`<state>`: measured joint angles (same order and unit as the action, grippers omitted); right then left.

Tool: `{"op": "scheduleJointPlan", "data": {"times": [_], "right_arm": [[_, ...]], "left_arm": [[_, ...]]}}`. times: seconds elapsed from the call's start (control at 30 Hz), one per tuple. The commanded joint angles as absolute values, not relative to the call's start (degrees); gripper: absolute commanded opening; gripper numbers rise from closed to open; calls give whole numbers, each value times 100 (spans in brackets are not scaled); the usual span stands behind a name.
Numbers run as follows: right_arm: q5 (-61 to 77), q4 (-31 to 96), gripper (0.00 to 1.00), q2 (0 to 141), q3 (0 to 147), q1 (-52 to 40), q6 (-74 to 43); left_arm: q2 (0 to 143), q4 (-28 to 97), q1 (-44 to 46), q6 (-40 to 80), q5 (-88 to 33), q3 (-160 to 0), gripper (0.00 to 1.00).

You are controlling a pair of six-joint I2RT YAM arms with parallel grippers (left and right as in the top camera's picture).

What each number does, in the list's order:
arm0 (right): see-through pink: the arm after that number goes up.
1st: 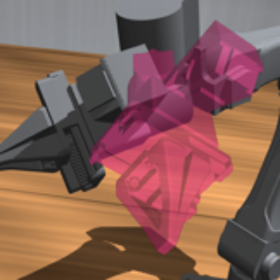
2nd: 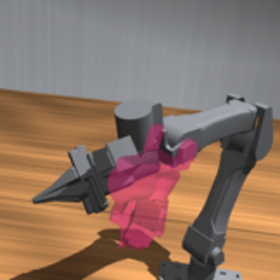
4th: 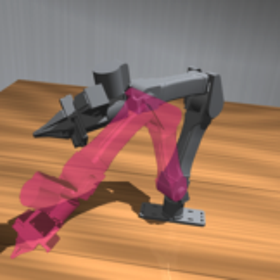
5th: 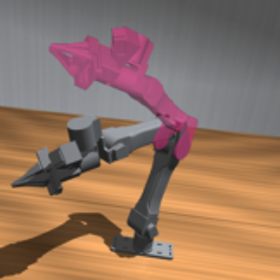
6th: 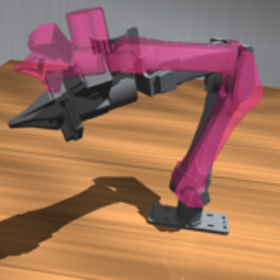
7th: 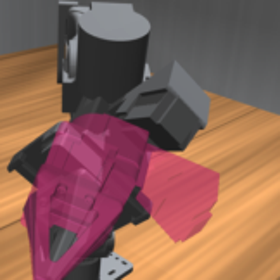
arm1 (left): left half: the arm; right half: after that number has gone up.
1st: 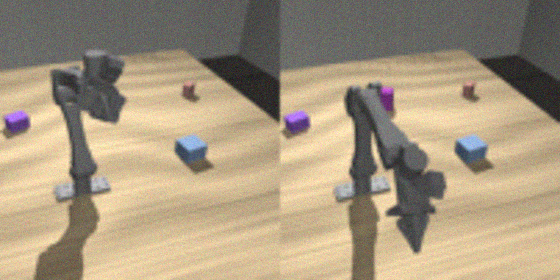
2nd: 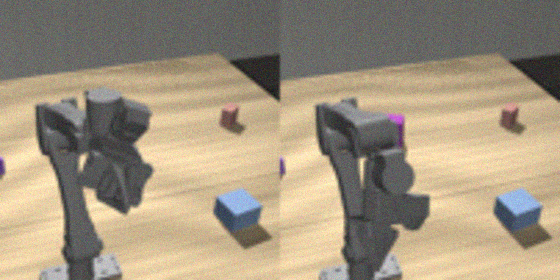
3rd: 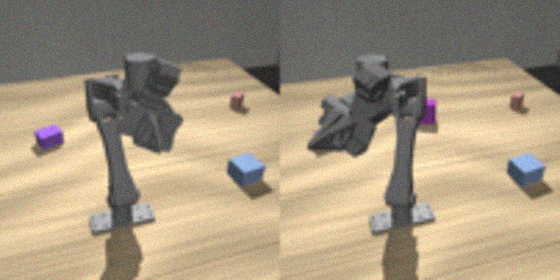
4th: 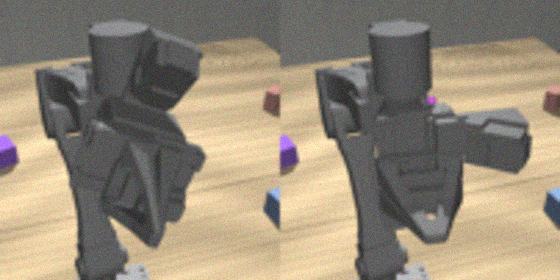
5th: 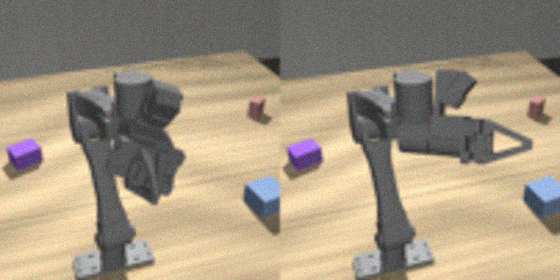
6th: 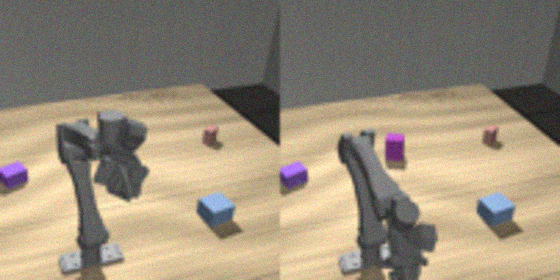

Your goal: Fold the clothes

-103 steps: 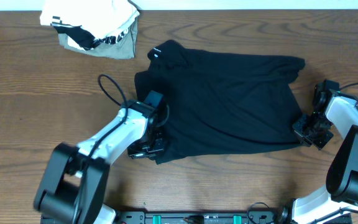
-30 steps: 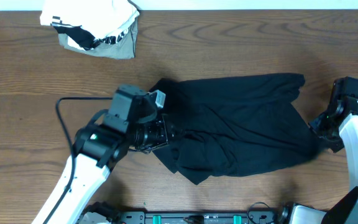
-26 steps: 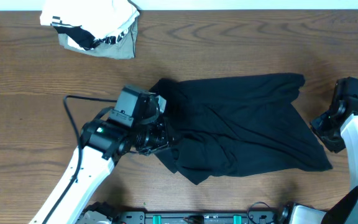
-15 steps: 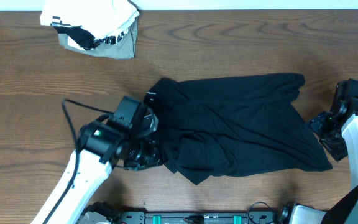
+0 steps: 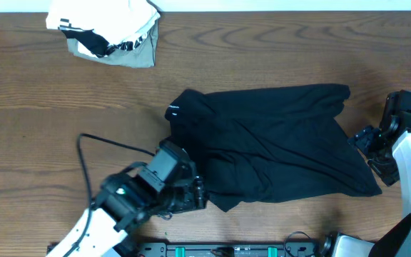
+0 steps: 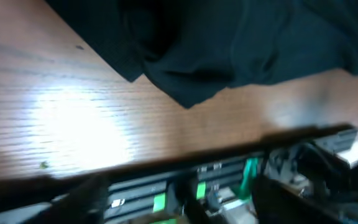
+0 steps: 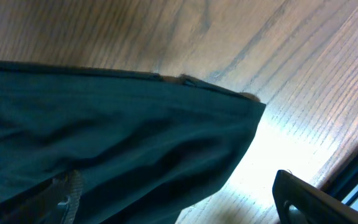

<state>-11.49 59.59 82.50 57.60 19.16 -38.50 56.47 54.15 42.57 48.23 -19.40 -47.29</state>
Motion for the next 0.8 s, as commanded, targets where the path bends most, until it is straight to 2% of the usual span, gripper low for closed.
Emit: {"op": "scheduleJointPlan", "data": {"times": [0.0, 0.1, 0.4, 0.77], "right_arm": [[-1175, 5959, 96, 8202, 5850, 1959, -3817], [-1175, 5966, 96, 8202, 5850, 1959, -3806], [-1131, 5957, 97, 8202, 5850, 1959, -3809], [-1111, 5961, 97, 8202, 5850, 1959, -3743]], "left_arm": [[5697, 4980, 4517, 5922, -1750, -4246, 80], [5756, 4550, 4718, 6681, -1750, -3889, 80], [6226, 3824, 5039, 7242, -1597, -3682, 79], [7649, 2445, 5135, 7253, -1791, -3647, 75]]}}
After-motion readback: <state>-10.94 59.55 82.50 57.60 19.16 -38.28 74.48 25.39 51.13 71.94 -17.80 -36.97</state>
